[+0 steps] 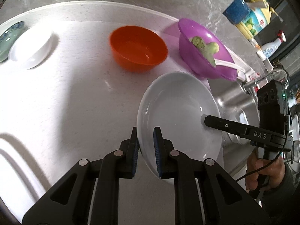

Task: Organize plates and bowls
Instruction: 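Carry the small white plate and lower it onto the plate stack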

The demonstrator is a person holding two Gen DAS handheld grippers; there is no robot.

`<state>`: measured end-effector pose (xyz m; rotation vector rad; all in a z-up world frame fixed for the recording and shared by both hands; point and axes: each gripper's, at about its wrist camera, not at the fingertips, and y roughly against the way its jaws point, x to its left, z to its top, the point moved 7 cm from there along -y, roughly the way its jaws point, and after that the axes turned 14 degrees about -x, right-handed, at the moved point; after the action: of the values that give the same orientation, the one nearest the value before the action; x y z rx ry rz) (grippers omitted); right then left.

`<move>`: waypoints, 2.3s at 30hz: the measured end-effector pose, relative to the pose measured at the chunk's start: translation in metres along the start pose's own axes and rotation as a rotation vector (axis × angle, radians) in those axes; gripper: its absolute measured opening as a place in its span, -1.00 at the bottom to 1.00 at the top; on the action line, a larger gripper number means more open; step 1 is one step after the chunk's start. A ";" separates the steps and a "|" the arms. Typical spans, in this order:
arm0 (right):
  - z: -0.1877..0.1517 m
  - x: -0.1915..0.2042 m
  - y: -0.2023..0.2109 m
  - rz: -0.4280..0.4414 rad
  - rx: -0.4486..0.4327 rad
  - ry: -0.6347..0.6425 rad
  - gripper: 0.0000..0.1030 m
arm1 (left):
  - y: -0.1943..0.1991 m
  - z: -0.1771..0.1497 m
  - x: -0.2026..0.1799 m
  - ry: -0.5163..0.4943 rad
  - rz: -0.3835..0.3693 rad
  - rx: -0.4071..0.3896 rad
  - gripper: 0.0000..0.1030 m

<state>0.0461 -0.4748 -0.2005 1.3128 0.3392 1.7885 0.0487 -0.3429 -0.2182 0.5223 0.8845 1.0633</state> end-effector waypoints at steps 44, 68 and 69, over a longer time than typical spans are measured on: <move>-0.153 0.266 -0.143 0.124 0.286 0.252 -0.80 | 0.233 -0.126 0.326 0.181 0.206 0.002 -0.74; -0.164 0.254 -0.154 0.012 0.289 0.304 -0.81 | 0.198 -0.127 0.313 0.052 0.271 0.055 -0.66; -0.164 0.254 -0.154 0.009 0.288 0.311 -0.81 | 0.196 -0.127 0.312 0.054 0.272 0.055 -0.66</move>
<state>-0.0415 -0.1467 -0.2052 1.2248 0.7872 2.0077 -0.0947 0.0176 -0.2577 0.6764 0.9089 1.3074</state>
